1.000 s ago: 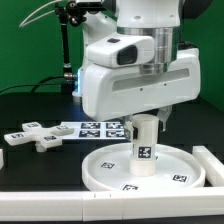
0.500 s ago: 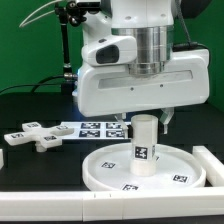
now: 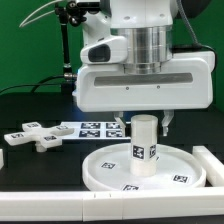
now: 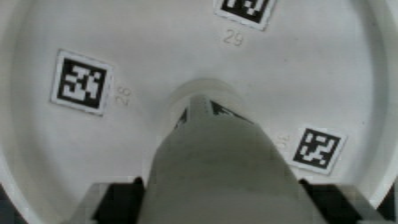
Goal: Assemble round table
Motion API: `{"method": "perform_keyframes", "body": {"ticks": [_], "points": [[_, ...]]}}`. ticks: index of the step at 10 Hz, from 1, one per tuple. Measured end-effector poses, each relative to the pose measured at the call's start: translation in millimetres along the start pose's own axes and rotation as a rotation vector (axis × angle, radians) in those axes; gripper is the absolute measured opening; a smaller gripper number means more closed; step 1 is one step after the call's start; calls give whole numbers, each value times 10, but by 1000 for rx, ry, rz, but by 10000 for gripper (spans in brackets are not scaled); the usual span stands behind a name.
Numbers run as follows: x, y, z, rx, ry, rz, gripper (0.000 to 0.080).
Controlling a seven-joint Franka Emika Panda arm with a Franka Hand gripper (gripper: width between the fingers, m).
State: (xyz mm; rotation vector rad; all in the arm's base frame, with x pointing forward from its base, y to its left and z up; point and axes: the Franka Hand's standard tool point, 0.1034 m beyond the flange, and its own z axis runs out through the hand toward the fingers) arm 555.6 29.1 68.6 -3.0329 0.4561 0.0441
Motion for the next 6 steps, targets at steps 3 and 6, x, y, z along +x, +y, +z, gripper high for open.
{"method": "perform_keyframes", "body": {"ticks": [3,6], "points": [[9,1,3,21,-1,270,409],[3,-7,6,27,-7,492,409]]}}
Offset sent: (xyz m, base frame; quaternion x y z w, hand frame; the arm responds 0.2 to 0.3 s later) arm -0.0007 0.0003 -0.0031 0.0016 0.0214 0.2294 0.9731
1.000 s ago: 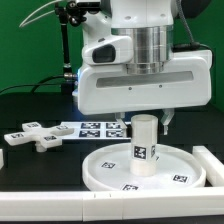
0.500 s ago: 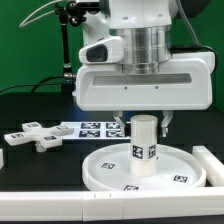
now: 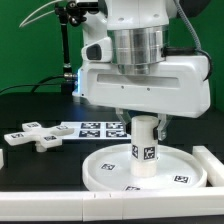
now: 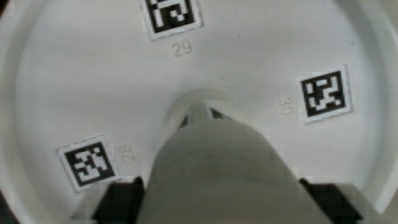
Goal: Assemble round table
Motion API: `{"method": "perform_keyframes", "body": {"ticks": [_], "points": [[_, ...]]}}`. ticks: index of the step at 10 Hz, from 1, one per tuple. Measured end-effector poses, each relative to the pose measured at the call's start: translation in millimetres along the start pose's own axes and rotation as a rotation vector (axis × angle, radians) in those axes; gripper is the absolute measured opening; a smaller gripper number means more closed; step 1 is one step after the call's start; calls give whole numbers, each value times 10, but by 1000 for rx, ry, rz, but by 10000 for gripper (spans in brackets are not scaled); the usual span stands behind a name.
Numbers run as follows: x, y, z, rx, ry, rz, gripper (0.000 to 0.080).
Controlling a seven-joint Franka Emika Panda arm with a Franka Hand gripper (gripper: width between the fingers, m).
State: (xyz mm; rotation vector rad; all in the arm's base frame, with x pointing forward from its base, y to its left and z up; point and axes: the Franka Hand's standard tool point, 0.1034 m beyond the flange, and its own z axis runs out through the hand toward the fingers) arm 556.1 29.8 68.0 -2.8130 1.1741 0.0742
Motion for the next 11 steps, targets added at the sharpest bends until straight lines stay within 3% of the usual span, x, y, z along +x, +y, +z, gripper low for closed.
{"method": "perform_keyframes", "body": {"ticks": [4,5,11], "points": [[-3,1,4,15,-13,193,409],[0,7,3,37,-28,333,409],[-16,-8,4,106,-78,895,409]]}}
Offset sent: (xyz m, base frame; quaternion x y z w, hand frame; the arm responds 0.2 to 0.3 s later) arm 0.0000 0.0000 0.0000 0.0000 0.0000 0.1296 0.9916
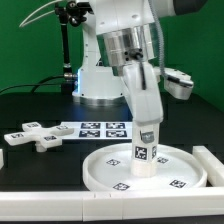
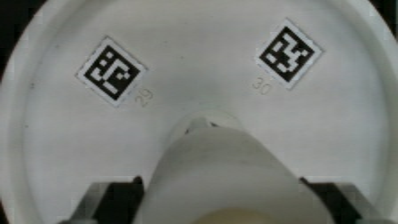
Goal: Assemble round table
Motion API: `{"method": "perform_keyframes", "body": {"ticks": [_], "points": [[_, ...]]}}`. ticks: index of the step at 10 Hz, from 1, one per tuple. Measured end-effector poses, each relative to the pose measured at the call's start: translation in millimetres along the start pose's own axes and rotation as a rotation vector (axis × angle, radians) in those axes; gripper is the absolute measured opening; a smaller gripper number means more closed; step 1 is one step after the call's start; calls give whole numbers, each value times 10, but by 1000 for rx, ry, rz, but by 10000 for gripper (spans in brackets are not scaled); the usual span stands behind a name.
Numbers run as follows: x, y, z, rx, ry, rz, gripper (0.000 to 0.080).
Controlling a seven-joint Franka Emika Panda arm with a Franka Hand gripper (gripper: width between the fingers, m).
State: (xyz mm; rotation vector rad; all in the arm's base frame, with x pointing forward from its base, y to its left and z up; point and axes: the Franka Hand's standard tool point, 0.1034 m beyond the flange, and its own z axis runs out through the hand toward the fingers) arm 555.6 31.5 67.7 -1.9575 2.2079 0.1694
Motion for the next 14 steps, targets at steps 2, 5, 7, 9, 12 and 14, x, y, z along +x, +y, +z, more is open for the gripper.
{"method": "perform_keyframes", "body": {"ticks": [2,5,7,9,12,14], "points": [[-4,-11,-11,5,-10,122,409],[-33,0,0,1,-15,82,570],[-67,-19,-22,7,-16,-121,645],[-90,13,1,6,-15,-316,645],[-85,15,7,7,-14,-548,648],[-105,19,12,4,-16,-548,648]]}}
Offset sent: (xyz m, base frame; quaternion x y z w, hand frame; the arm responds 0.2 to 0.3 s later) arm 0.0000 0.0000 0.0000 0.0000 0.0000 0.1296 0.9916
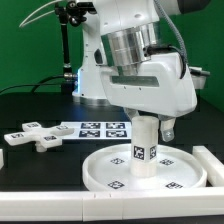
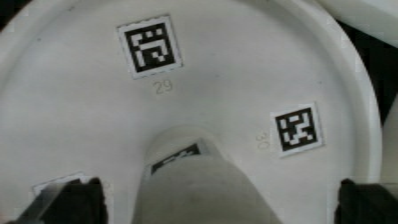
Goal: Assemble round table
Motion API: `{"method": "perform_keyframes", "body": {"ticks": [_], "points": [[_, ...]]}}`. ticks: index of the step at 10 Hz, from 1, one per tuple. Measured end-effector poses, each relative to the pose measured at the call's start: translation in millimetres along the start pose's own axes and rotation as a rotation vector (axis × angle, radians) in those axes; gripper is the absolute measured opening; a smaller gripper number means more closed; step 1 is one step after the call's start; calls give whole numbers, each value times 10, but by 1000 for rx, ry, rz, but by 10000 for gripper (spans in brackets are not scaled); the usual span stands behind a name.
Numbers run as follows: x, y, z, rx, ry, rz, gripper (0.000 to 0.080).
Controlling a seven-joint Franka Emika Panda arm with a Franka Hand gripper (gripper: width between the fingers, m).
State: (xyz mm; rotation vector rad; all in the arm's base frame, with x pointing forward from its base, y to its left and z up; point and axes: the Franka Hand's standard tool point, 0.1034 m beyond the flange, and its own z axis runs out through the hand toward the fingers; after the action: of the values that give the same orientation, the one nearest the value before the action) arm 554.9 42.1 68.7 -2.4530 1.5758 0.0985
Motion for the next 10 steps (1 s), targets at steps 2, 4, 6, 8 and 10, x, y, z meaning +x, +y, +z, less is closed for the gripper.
{"method": "perform_keyframes", "body": {"ticks": [2,4,6,8,10], "points": [[-73,-55,-19,-15,-13,-123,648],[-95,62,-41,-7,-18,-268,648],[-143,390,-127,5,1,-314,648],[-169,455,-152,0,-3,-313,648],[-165,463,-129,-8,-3,-455,648]]}}
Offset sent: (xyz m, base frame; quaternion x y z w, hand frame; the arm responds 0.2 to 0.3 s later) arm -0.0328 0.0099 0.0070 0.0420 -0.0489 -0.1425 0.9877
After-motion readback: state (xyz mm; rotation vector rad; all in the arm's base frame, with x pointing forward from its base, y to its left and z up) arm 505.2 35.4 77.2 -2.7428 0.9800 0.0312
